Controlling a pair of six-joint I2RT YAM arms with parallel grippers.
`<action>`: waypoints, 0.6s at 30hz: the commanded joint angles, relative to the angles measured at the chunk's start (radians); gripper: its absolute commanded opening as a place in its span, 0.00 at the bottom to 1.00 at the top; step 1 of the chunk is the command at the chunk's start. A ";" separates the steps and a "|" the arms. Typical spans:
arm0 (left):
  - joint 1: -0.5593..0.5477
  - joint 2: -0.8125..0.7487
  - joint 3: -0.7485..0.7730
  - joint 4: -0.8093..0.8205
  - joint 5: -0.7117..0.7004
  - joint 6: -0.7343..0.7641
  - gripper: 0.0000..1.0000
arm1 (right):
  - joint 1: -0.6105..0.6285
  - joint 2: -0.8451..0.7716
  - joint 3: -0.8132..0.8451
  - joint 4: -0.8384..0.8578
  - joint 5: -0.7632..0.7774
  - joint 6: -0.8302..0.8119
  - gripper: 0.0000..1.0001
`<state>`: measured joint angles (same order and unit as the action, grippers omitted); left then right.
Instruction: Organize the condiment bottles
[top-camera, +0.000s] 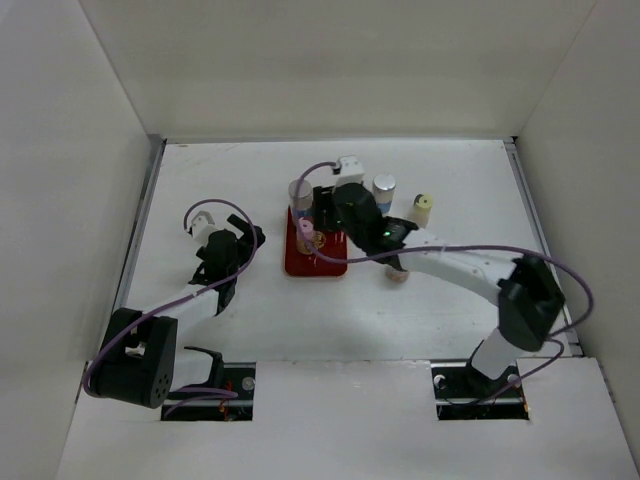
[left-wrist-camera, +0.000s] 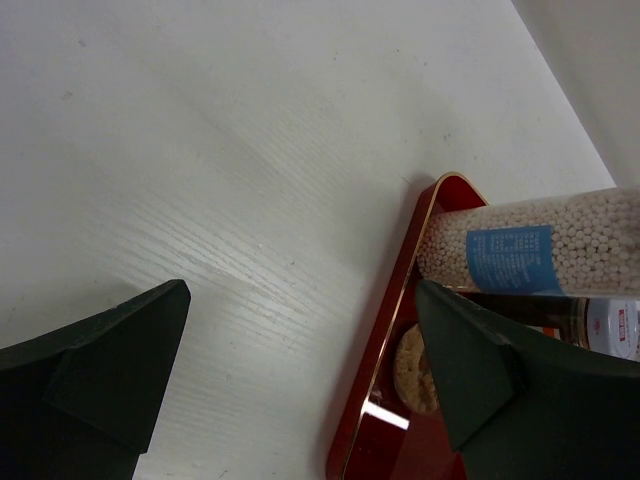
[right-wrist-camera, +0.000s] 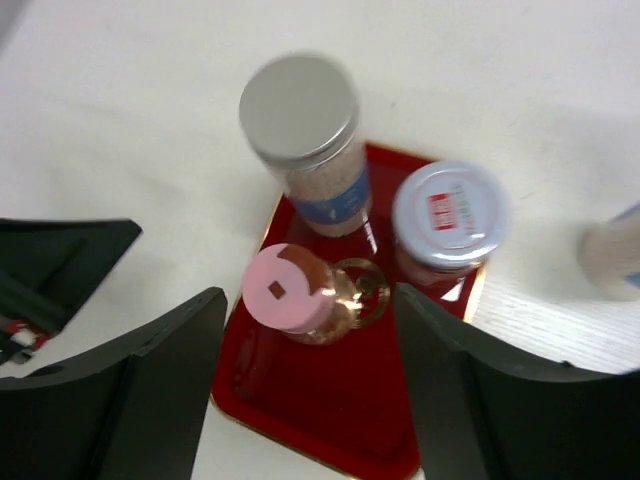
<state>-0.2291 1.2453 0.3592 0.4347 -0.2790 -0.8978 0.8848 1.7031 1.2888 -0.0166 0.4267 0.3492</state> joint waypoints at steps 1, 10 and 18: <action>0.009 -0.023 -0.002 0.052 0.003 -0.006 1.00 | -0.109 -0.187 -0.097 0.056 0.041 0.005 0.69; 0.009 -0.020 -0.002 0.052 0.004 -0.006 1.00 | -0.483 -0.174 -0.185 -0.023 0.120 0.043 0.78; 0.011 -0.015 -0.002 0.052 0.003 -0.006 1.00 | -0.574 -0.020 -0.108 -0.065 0.040 0.048 0.82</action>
<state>-0.2287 1.2453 0.3592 0.4374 -0.2787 -0.8982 0.3233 1.6974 1.1137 -0.0841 0.4915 0.3885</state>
